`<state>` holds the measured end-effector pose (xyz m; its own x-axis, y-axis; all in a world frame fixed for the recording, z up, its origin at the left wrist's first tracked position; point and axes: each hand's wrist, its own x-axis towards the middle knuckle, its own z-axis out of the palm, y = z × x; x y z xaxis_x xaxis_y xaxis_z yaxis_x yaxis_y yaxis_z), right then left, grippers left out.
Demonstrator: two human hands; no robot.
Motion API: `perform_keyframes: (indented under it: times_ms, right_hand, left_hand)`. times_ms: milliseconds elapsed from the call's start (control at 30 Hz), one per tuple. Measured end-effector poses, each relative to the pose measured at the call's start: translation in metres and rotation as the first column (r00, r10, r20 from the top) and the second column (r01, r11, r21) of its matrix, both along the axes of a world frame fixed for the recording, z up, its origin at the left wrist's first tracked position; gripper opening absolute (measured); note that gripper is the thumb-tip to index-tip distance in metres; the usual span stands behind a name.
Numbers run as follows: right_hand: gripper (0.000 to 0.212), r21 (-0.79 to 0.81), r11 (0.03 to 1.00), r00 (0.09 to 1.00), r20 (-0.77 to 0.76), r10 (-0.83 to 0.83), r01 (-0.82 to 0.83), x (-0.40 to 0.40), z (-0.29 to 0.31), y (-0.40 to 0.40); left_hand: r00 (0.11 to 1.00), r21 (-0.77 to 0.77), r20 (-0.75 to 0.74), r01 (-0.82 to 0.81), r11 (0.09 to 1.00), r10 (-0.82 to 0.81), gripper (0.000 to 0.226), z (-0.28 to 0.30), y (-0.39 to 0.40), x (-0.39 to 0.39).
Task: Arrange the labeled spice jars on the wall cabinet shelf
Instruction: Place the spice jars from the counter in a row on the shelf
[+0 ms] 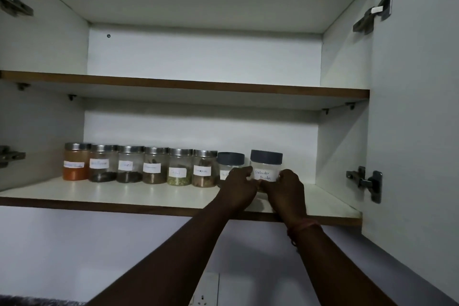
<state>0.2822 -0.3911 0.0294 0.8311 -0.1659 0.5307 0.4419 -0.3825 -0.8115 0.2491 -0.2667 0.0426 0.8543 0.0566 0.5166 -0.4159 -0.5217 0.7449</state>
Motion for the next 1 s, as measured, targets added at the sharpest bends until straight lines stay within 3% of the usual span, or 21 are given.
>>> perform_keyframes:
  times_ms: [300, 400, 667, 800, 867, 1000]
  right_hand:
    - [0.045, -0.121, 0.992, 0.993, -0.111, -0.034, 0.021, 0.057, 0.01, 0.014]
    - [0.042, -0.144, 0.989, 0.993, -0.111, -0.045, 0.028, 0.066, 0.008, 0.018]
    - [0.045, -0.173, 0.985, 0.991, -0.13, -0.019, -0.004, 0.07, 0.009, 0.022]
    - [0.039, -0.169, 0.986, 0.998, -0.06, -0.019, 0.009, 0.054, 0.014, 0.019]
    - [0.041, -0.17, 0.984, 0.997, 0.072, -0.038, 0.05, 0.037, 0.016, 0.02]
    - [0.021, -0.114, 0.992, 0.949, 0.314, -0.022, 0.061, -0.005, -0.009, 0.031]
  left_hand:
    - [0.991, 0.093, -0.118, -0.053, 0.994, 0.063, 0.021, -0.002, -0.006, 0.055]
    - [0.987, 0.119, -0.15, -0.044, 0.992, 0.062, 0.009, -0.004, -0.003, 0.064]
    - [0.988, 0.007, -0.151, -0.034, 0.999, 0.034, 0.011, -0.005, 0.002, 0.066]
    - [0.997, 0.017, -0.011, -0.073, 0.997, 0.073, 0.022, -0.006, 0.001, 0.053]
    - [0.983, 0.008, 0.152, -0.107, 0.994, 0.104, 0.037, -0.005, -0.001, 0.037]
    - [0.908, 0.041, 0.413, -0.093, 0.995, 0.068, 0.044, -0.025, 0.003, 0.004]
